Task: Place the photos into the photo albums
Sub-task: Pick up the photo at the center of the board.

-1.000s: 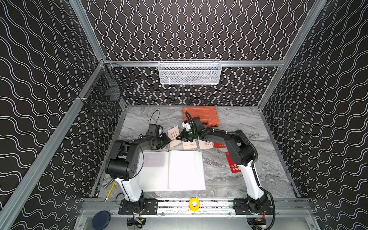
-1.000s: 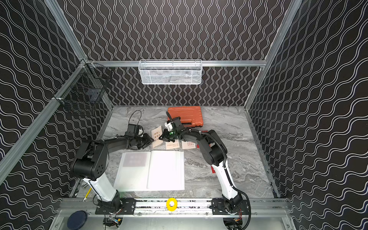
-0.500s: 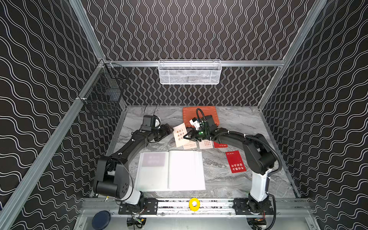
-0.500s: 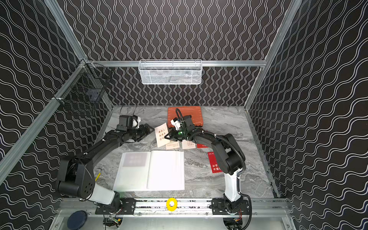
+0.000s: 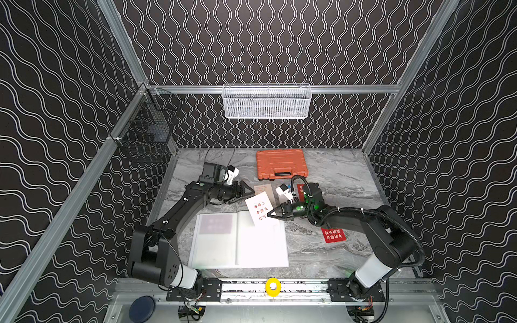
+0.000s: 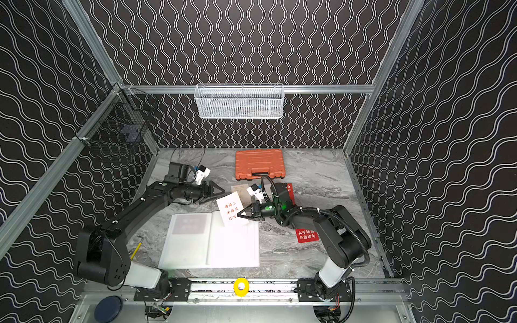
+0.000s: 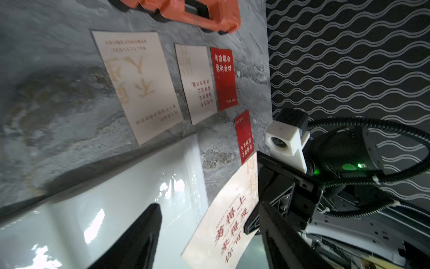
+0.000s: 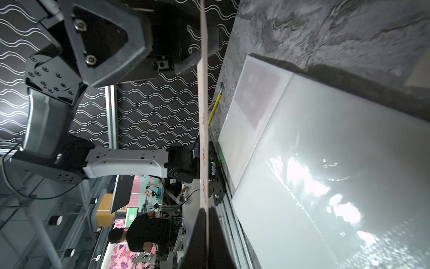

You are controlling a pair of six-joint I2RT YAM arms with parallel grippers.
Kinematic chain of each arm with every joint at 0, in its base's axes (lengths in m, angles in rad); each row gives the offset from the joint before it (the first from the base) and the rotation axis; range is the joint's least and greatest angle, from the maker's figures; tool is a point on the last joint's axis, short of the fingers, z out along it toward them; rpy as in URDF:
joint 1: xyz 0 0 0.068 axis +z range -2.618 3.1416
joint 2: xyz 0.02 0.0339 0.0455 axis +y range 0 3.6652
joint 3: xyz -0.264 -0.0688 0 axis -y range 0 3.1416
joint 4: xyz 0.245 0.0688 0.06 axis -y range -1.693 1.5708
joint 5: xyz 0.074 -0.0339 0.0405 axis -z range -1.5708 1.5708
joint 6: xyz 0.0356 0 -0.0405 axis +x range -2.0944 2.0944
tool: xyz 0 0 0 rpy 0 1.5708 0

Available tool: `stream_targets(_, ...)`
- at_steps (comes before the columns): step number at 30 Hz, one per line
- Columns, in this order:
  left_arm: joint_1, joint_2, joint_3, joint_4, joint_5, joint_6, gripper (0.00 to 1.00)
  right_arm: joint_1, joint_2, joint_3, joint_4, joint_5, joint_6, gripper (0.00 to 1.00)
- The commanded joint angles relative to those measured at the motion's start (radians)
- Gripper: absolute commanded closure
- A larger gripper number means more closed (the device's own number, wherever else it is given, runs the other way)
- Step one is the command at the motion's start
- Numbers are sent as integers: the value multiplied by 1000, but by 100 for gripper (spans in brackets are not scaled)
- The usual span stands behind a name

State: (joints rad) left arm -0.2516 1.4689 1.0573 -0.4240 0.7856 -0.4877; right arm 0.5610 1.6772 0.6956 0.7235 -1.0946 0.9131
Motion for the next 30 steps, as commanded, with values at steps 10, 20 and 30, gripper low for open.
stream_targets(10, -50, -1, -81, 38, 192, 61, 43, 1, 71, -26, 383, -106, 188, 100)
stream_targets(20, -52, 3, -97, 91, 240, 33, 66, 0, 54, 33, 47, -97, -44, 100)
stream_targets(30, -60, -10, -106, 105, 243, 19, 91, 0, 79, 53, 51, -97, -34, 100)
